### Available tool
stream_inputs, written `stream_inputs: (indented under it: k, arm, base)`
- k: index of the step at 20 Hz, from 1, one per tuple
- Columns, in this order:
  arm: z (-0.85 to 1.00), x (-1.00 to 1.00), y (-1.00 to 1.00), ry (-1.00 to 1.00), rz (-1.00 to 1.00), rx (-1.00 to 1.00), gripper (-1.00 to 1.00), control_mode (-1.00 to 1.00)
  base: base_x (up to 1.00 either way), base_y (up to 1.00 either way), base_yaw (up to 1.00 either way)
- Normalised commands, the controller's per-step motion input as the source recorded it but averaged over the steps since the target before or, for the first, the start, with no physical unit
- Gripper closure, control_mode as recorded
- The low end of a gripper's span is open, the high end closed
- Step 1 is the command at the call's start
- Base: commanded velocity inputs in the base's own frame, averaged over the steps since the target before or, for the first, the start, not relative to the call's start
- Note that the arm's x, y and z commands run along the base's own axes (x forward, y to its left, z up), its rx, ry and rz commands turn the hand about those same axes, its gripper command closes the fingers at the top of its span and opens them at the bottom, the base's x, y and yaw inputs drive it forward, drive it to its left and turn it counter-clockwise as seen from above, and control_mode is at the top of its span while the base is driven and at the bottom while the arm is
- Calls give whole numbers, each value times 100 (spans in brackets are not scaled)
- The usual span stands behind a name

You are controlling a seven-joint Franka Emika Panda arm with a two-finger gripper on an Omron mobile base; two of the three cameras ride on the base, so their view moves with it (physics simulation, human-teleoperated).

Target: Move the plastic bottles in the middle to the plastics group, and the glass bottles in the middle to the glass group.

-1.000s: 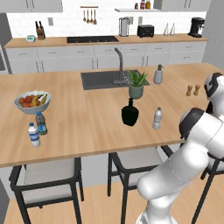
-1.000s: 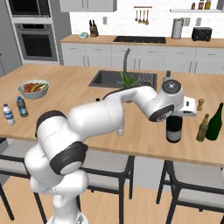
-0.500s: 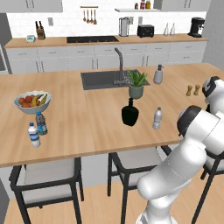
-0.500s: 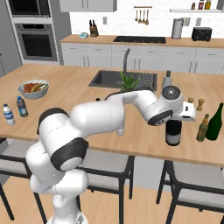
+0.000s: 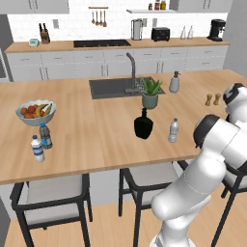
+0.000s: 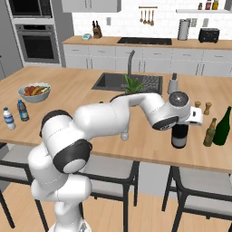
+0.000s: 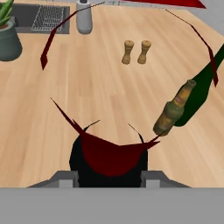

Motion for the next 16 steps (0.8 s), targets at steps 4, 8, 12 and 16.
stream_inputs:
  k: [4,8,12,16]
  arm:
    - [5,11,-19,0,0,4,100,-100]
    - [1,19,-18,0,0,2,100,-100]
    - [0,5,-20,0,0,4,100,-100]
    - [0,0,-16,0,0,0,100,-100]
  base:
    - [0,0,0]
    - [0,0,0]
    - [0,0,0]
    - [0,0,0]
